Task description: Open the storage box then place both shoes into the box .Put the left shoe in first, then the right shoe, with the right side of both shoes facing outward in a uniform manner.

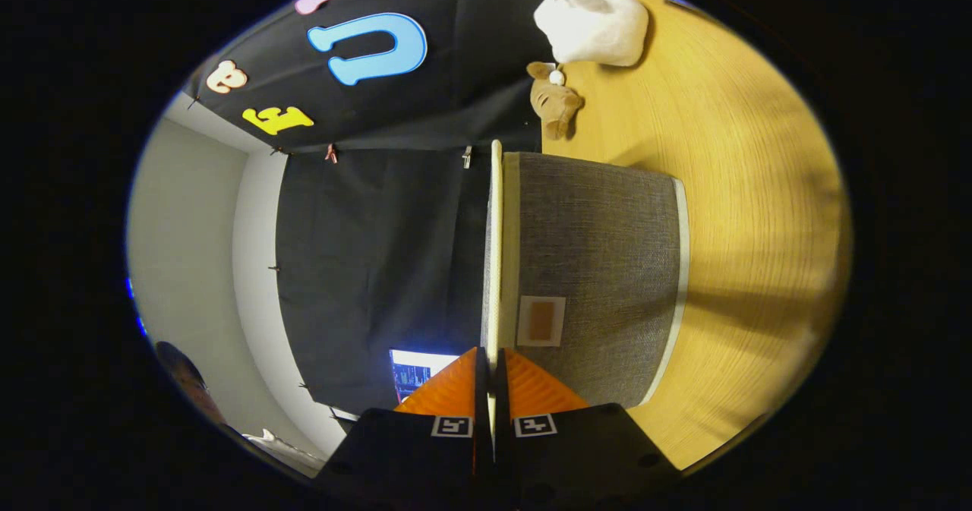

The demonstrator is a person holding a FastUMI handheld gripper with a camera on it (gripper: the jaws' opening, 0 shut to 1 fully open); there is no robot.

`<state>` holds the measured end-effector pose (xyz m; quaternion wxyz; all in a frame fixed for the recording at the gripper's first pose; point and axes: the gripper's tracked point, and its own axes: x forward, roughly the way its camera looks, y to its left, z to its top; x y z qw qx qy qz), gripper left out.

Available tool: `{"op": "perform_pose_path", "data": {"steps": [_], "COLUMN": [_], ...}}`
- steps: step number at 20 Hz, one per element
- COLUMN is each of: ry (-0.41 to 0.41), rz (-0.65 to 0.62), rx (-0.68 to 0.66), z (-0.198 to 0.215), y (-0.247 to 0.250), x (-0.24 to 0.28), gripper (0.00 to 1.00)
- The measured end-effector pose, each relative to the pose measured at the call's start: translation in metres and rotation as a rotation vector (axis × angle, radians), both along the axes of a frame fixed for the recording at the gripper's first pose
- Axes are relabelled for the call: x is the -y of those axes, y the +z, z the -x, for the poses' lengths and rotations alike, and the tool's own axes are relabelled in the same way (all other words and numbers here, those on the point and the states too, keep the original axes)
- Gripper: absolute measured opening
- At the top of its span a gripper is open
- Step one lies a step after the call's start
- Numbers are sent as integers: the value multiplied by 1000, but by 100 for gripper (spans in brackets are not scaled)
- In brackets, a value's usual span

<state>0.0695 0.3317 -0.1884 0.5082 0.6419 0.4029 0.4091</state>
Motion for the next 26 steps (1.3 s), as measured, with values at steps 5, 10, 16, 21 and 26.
{"op": "perform_pose_path", "data": {"steps": [5,10,16,21,26], "ry": [-61,-104,-132,-165,-222], "rz": [64,171,172,173,196], "rx": [143,285,293,283,254], "z": [-15,-46,-62,-69,-83], "y": [79,149,187,193,188], "x": [-5,-54,-120,-153,-164], "gripper": [6,7,6,6,10]}}
